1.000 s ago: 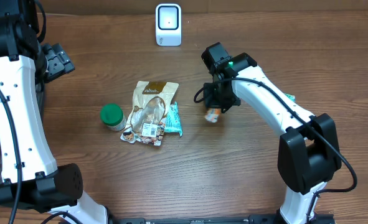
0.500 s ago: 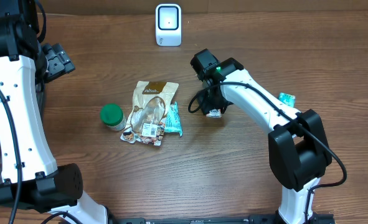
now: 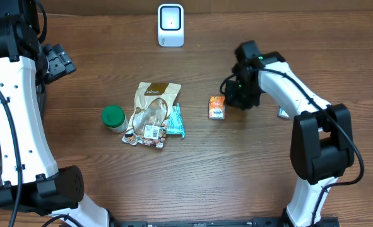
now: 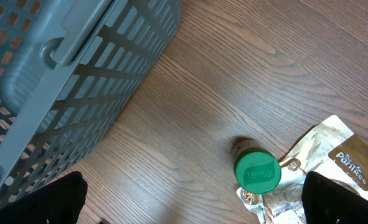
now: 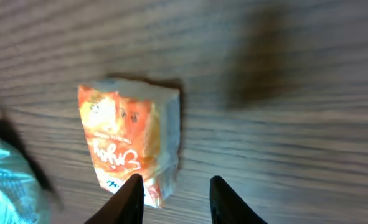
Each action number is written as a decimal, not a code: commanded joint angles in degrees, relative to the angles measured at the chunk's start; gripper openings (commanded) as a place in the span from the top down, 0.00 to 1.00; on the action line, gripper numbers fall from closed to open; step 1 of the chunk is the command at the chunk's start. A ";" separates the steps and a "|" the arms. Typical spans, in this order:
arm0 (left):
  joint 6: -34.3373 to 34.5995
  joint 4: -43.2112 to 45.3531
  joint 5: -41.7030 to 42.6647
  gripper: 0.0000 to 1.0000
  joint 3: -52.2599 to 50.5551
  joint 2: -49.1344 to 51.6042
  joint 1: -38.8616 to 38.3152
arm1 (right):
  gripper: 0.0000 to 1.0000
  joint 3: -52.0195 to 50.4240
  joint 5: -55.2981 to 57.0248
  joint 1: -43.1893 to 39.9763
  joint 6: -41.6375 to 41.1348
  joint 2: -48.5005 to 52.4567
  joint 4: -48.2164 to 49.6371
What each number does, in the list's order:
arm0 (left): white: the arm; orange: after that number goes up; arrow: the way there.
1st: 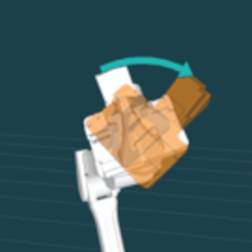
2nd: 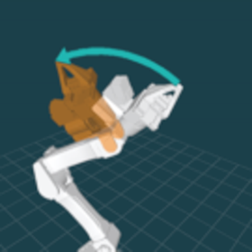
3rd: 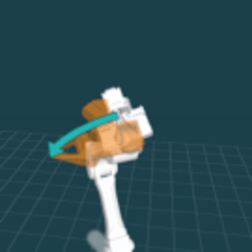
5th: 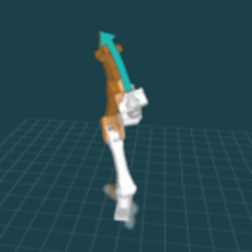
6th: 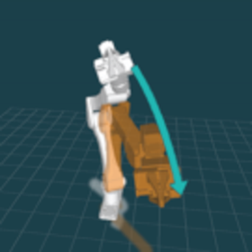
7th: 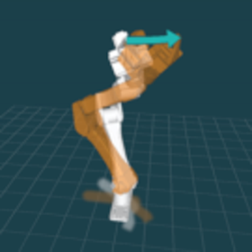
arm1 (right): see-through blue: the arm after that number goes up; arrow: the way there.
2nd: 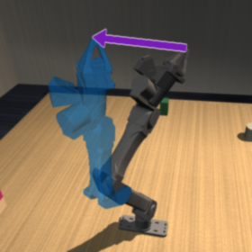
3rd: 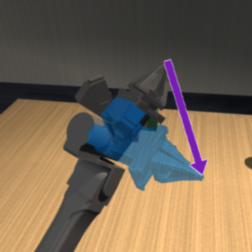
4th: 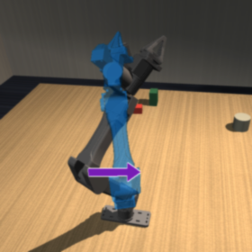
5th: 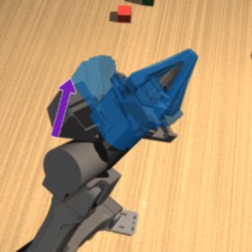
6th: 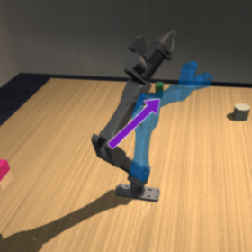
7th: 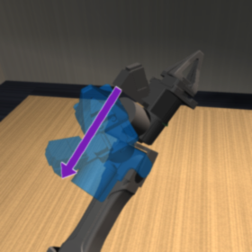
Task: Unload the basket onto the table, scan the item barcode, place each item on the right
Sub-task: 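Lift the orange packet and set it down right of the pile, then regrasp the orange packet with the right gripper and lift it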
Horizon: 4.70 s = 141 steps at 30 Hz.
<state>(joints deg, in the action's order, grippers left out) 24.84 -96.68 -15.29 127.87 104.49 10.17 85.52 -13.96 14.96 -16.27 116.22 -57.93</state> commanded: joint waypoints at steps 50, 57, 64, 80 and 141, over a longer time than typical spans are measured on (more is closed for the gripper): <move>-0.87 -0.11 -0.74 0.00 0.09 -0.24 -0.09 | 0.49 -4.44 -9.01 1.60 10.40 -3.87 8.63; -0.87 -0.11 -0.74 0.00 0.09 -0.24 -0.09 | 0.54 -9.51 -9.01 1.60 8.13 -1.88 14.43; -0.87 -0.11 -0.74 0.00 0.09 -0.24 -0.09 | 0.59 -9.51 -9.25 1.60 7.26 -0.44 15.67; -0.87 -0.11 -0.76 0.00 0.09 -0.24 -0.09 | 0.71 -11.43 -9.18 2.58 7.28 2.45 17.20; -0.87 -0.11 -0.76 0.00 0.09 -0.24 -0.09 | 0.96 -4.04 -38.14 5.09 -15.08 -7.85 21.22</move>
<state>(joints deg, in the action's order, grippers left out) 24.84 -96.68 -15.29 127.87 104.49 10.17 80.60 -69.23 17.76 -36.82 110.04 -32.97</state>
